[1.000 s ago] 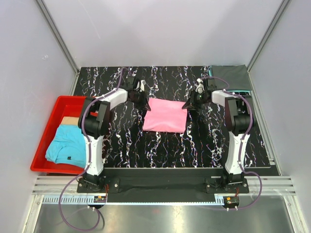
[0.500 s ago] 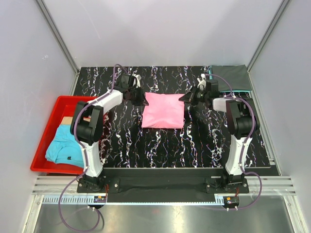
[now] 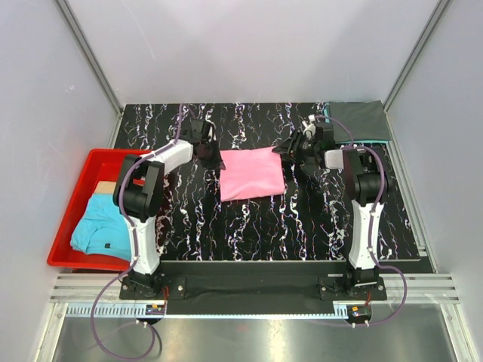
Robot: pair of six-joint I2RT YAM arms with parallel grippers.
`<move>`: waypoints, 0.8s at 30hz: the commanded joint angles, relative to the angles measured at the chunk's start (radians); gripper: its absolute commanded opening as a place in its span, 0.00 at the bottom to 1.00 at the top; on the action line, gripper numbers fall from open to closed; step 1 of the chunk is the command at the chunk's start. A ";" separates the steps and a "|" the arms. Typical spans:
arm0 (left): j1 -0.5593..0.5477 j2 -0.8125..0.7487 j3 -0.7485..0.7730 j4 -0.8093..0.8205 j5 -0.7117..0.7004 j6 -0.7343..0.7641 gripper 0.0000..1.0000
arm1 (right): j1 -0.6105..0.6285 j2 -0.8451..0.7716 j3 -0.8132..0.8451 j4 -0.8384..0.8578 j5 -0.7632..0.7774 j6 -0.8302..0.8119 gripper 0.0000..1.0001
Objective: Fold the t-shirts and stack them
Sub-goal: Fold the tshirt
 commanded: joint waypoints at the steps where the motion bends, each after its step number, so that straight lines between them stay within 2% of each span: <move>1: 0.005 0.008 0.062 -0.021 -0.051 -0.010 0.10 | 0.002 -0.002 0.121 -0.116 0.020 -0.075 0.48; 2: 0.007 0.006 0.069 -0.054 -0.063 -0.014 0.11 | 0.004 -0.012 0.136 -0.209 0.035 -0.120 0.53; 3: 0.007 0.008 0.083 -0.079 -0.083 -0.017 0.16 | 0.002 -0.023 0.174 -0.264 0.055 -0.147 0.64; 4: 0.010 0.012 0.124 -0.145 -0.110 -0.020 0.24 | 0.001 -0.040 0.213 -0.382 0.093 -0.196 0.68; 6: 0.012 0.012 0.189 -0.203 -0.132 -0.014 0.31 | 0.001 -0.063 0.237 -0.488 0.135 -0.236 0.70; 11: 0.012 -0.058 0.246 -0.285 -0.193 -0.011 0.39 | 0.004 -0.170 0.244 -0.704 0.169 -0.308 0.73; 13: 0.012 -0.080 0.246 -0.262 -0.151 -0.001 0.40 | 0.009 -0.206 0.212 -0.723 0.143 -0.305 0.67; 14: 0.012 -0.092 0.238 -0.207 -0.109 0.004 0.40 | 0.018 -0.238 0.199 -0.722 0.126 -0.297 0.52; 16: 0.012 -0.090 0.202 -0.129 0.053 -0.008 0.39 | 0.035 -0.258 0.172 -0.723 0.071 -0.291 0.30; 17: 0.010 -0.072 0.191 -0.056 0.152 -0.022 0.39 | 0.053 -0.270 0.165 -0.725 0.056 -0.285 0.14; 18: 0.012 -0.057 0.183 -0.027 0.179 -0.048 0.38 | 0.067 -0.270 0.161 -0.727 0.039 -0.287 0.08; 20: 0.010 -0.022 0.172 0.014 0.207 -0.066 0.37 | 0.085 -0.257 0.167 -0.720 -0.026 -0.274 0.00; 24: 0.010 0.063 0.161 0.039 0.201 -0.073 0.36 | 0.154 -0.178 0.237 -0.754 -0.109 -0.267 0.00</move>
